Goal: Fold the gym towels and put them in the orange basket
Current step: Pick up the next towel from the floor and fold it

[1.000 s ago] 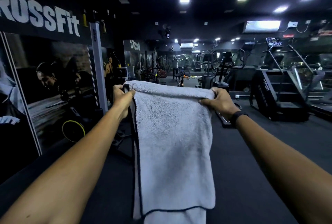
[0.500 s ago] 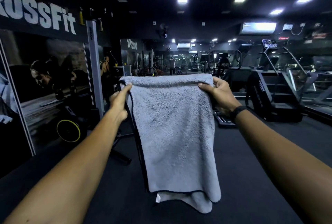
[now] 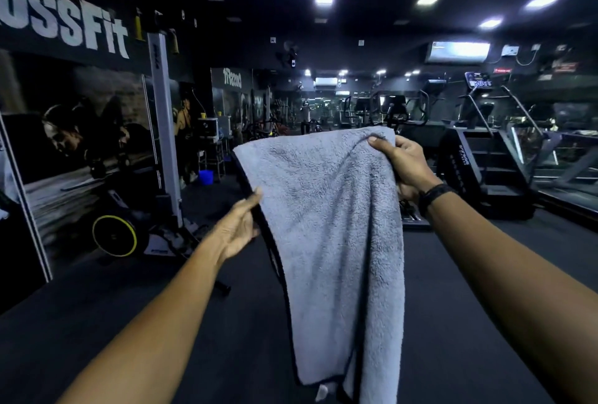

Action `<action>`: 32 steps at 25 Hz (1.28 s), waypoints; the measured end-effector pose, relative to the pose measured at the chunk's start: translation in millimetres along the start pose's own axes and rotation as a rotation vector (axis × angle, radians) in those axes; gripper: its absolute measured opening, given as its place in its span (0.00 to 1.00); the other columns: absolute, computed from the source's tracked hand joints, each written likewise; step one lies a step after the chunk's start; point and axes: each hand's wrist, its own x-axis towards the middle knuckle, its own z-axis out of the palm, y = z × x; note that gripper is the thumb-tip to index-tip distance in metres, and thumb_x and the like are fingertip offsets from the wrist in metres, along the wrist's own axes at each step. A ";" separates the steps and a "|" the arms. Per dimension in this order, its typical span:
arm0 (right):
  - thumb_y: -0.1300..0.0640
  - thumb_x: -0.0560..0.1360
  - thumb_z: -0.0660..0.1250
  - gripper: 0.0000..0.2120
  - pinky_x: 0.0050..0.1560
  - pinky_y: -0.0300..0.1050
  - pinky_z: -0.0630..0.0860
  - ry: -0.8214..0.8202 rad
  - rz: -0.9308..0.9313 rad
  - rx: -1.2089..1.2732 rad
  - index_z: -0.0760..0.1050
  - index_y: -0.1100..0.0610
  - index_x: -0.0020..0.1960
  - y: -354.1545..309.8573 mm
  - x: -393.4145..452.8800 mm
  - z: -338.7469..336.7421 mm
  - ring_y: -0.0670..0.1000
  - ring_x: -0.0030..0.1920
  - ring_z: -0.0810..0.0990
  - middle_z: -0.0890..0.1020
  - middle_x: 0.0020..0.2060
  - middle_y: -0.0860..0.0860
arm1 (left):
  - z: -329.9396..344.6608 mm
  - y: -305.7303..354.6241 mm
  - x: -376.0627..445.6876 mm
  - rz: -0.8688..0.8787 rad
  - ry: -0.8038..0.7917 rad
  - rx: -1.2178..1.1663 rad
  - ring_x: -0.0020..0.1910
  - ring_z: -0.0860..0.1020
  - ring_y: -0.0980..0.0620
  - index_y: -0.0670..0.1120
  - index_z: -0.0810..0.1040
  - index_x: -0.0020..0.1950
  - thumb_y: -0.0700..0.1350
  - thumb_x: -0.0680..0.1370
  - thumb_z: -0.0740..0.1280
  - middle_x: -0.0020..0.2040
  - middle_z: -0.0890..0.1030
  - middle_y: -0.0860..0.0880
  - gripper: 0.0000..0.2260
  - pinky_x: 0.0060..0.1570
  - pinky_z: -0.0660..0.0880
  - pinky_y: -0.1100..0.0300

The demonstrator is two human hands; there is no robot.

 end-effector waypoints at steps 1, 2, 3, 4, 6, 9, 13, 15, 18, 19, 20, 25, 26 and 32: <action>0.59 0.66 0.76 0.19 0.51 0.52 0.80 -0.002 -0.001 -0.001 0.78 0.63 0.54 -1.2 -0.4 -2.4 0.54 0.43 0.84 0.86 0.42 0.55 | 4.3 -6.3 -2.9 -0.049 -0.026 0.111 0.50 0.82 0.53 0.45 0.78 0.53 0.50 0.61 0.81 0.49 0.84 0.50 0.25 0.53 0.77 0.53; 0.59 0.65 0.76 0.22 0.49 0.50 0.81 -0.020 -0.002 -0.005 0.78 0.65 0.56 -1.4 -0.8 -3.6 0.53 0.42 0.84 0.86 0.42 0.55 | 9.1 -11.5 -4.8 -0.079 -0.033 0.166 0.50 0.82 0.52 0.45 0.78 0.52 0.46 0.63 0.79 0.48 0.85 0.50 0.20 0.55 0.76 0.54; 0.59 0.66 0.76 0.23 0.46 0.48 0.81 -0.039 0.002 -0.019 0.77 0.66 0.58 -1.9 -2.6 -3.7 0.52 0.41 0.84 0.85 0.43 0.55 | 11.2 -13.0 0.5 -0.065 -0.002 0.184 0.53 0.81 0.50 0.44 0.79 0.55 0.43 0.66 0.76 0.50 0.85 0.48 0.18 0.57 0.75 0.53; 0.61 0.67 0.75 0.22 0.46 0.47 0.81 -0.055 0.005 -0.041 0.76 0.67 0.59 -1.3 -4.0 -4.4 0.51 0.41 0.84 0.85 0.44 0.56 | 12.2 -10.8 4.0 -0.042 0.022 0.171 0.56 0.80 0.48 0.42 0.78 0.59 0.43 0.68 0.75 0.54 0.84 0.46 0.20 0.60 0.74 0.52; 0.59 0.65 0.77 0.25 0.51 0.49 0.81 -0.055 0.044 -0.078 0.76 0.67 0.59 2.6 -4.3 -11.0 0.53 0.44 0.84 0.84 0.47 0.58 | 11.8 -3.8 14.8 0.012 0.119 0.173 0.62 0.77 0.47 0.40 0.72 0.67 0.51 0.67 0.78 0.63 0.79 0.43 0.33 0.63 0.73 0.48; 0.56 0.62 0.80 0.26 0.56 0.53 0.79 0.045 0.065 -0.261 0.80 0.67 0.55 6.5 0.5 -25.8 0.55 0.47 0.82 0.84 0.49 0.60 | 17.5 12.5 25.1 0.132 0.296 0.399 0.57 0.77 0.52 0.40 0.72 0.66 0.47 0.73 0.74 0.61 0.78 0.48 0.24 0.51 0.75 0.61; 0.58 0.70 0.76 0.11 0.38 0.46 0.80 0.136 -0.002 -0.661 0.80 0.64 0.47 12.8 0.9 -32.1 0.50 0.35 0.80 0.83 0.40 0.57 | 15.7 33.5 37.8 0.208 0.390 0.778 0.53 0.79 0.49 0.40 0.76 0.60 0.47 0.75 0.72 0.57 0.80 0.47 0.18 0.49 0.75 0.59; 0.61 0.76 0.70 0.06 0.28 0.45 0.81 0.047 0.119 -0.564 0.74 0.61 0.49 18.0 -2.4 -27.8 0.52 0.30 0.81 0.80 0.39 0.57 | 13.1 38.4 39.2 0.049 0.380 0.692 0.47 0.77 0.50 0.39 0.68 0.67 0.48 0.77 0.69 0.66 0.73 0.44 0.22 0.50 0.77 0.53; 0.63 0.79 0.64 0.13 0.29 0.54 0.81 -0.019 0.329 -0.402 0.65 0.59 0.61 26.8 -0.6 -22.0 0.57 0.30 0.83 0.78 0.39 0.60 | 24.0 42.5 27.1 -0.103 0.330 0.315 0.63 0.73 0.42 0.38 0.59 0.73 0.41 0.80 0.65 0.77 0.56 0.43 0.25 0.53 0.78 0.43; 0.63 0.79 0.64 0.16 0.31 0.54 0.81 -0.019 0.341 -0.365 0.64 0.61 0.64 27.0 -1.0 -20.9 0.58 0.31 0.83 0.78 0.38 0.60 | 24.8 43.2 23.1 -0.086 0.307 0.218 0.70 0.66 0.41 0.39 0.59 0.73 0.41 0.78 0.67 0.78 0.55 0.44 0.27 0.47 0.80 0.42; 0.63 0.78 0.65 0.18 0.32 0.53 0.82 -0.017 0.325 -0.316 0.65 0.63 0.65 26.0 -0.3 -20.3 0.58 0.33 0.84 0.79 0.39 0.60 | 22.5 45.1 22.6 -0.060 0.264 0.120 0.73 0.62 0.42 0.39 0.60 0.73 0.44 0.74 0.73 0.78 0.56 0.44 0.33 0.43 0.80 0.41; 0.36 0.67 0.66 0.30 0.45 0.46 0.83 -0.097 0.125 0.190 0.75 0.63 0.51 1.5 -3.2 -8.0 0.52 0.45 0.83 0.83 0.46 0.58 | 6.1 17.2 -5.6 0.206 0.147 -0.662 0.55 0.80 0.47 0.45 0.79 0.48 0.63 0.70 0.68 0.52 0.83 0.47 0.21 0.57 0.74 0.42; 0.37 0.67 0.66 0.26 0.41 0.43 0.83 -0.089 0.086 0.256 0.75 0.62 0.45 -2.9 -2.7 -2.8 0.50 0.40 0.83 0.83 0.39 0.54 | 7.1 0.4 -12.0 0.198 0.213 -0.776 0.48 0.82 0.47 0.46 0.78 0.46 0.62 0.74 0.63 0.45 0.84 0.47 0.20 0.51 0.78 0.49; 0.64 0.74 0.69 0.09 0.39 0.43 0.79 -0.042 0.052 0.239 0.73 0.59 0.37 0.4 -10.2 34.5 0.50 0.36 0.78 0.79 0.33 0.53 | 47.4 -97.5 -15.2 -0.575 0.207 -0.461 0.55 0.77 0.37 0.41 0.76 0.64 0.73 0.74 0.48 0.54 0.82 0.38 0.40 0.52 0.76 0.37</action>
